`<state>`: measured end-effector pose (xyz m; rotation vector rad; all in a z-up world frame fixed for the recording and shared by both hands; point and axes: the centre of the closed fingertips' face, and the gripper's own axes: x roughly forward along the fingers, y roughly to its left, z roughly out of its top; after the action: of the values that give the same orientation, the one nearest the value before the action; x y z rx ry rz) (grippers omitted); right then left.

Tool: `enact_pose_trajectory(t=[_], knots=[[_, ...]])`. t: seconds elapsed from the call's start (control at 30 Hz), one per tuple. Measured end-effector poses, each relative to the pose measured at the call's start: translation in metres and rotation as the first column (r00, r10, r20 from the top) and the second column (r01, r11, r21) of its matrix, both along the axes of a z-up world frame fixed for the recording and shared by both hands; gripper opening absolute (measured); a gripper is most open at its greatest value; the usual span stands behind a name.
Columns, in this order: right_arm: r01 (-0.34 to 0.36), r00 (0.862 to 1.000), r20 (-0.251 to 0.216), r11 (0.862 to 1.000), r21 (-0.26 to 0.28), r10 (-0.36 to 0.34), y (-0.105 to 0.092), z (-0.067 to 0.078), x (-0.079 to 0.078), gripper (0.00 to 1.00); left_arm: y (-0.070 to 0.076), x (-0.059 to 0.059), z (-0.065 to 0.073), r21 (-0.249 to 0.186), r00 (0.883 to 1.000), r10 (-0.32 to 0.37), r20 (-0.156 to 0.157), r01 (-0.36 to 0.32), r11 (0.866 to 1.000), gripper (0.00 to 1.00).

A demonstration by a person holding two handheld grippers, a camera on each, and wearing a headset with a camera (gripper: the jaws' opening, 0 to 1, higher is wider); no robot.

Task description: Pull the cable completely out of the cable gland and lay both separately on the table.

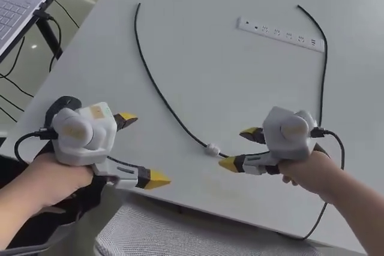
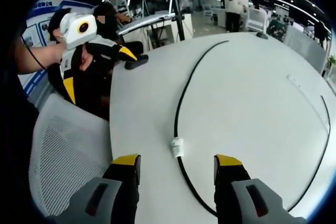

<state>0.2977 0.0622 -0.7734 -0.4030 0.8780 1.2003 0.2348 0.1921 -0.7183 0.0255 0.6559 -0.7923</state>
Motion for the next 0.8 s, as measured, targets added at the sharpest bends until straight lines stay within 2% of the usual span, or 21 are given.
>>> enact_pose_trajectory(t=[0.3,0.47,0.8], knots=[[-0.059,0.998,-0.021,0.997,-0.042,0.058,0.003,-0.014,0.000,0.48,0.003,-0.003,-0.002,0.018,1.000,-0.003,-0.006,0.003,1.000,0.96],[-0.066,0.997,-0.031,0.997,-0.050,0.064,0.007,-0.019,0.005,0.44,0.006,-0.002,-0.003,0.023,1.000,0.000,-0.011,0.001,1.000,0.96],[-0.119,0.992,-0.062,0.989,-0.089,0.113,0.014,-0.036,-0.001,0.37,0.006,-0.001,-0.005,0.025,1.000,-0.003,-0.017,0.003,1.000,0.95]])
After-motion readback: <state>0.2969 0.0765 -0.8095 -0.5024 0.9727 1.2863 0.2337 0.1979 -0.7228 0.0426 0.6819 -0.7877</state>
